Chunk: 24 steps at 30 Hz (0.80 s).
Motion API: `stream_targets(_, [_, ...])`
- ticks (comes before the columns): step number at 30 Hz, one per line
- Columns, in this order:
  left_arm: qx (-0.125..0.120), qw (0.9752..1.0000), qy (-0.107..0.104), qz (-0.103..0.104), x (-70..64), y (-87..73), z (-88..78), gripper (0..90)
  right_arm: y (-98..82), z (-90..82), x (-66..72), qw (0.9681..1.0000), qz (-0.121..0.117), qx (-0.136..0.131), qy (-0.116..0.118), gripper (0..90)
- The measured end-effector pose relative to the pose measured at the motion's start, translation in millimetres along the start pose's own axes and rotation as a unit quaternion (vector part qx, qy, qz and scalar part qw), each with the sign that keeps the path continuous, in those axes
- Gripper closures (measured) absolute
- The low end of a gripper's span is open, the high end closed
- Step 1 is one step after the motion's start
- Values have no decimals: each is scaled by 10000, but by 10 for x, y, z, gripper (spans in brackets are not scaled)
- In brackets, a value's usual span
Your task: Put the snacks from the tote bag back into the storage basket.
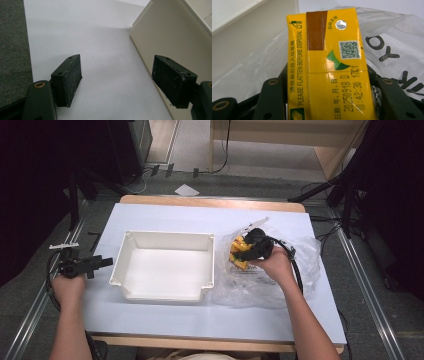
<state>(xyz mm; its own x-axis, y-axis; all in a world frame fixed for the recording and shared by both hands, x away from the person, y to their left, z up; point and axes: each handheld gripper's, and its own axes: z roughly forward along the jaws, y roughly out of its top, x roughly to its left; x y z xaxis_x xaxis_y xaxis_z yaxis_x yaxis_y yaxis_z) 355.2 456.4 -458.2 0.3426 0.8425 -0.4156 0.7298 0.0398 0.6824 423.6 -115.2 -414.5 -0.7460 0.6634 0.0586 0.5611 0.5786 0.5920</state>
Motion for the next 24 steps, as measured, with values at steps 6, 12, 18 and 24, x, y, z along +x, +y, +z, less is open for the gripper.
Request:
stream_targets(6, [-9, 10000, -5, -8, 2, -1, 1, 251, 10, -1, 2, 10000, -33, 21, -37, 499])
stream_targets(12, [-7, 10000, -10, -4, 1, -1, 1, 250, 19, -6, 5, 10000, -35, 42, -35, 502])
stream_targets(18, [-16, 10000, -11, -14, 3, -2, 0, 251, 28, -10, 9, 10000, -20, 69, -42, 505])
stream_targets(24, [-9, 10000, -16, -12, 7, -2, -2, 251, 37, -20, 10, 9999, -14, 84, -54, 507])
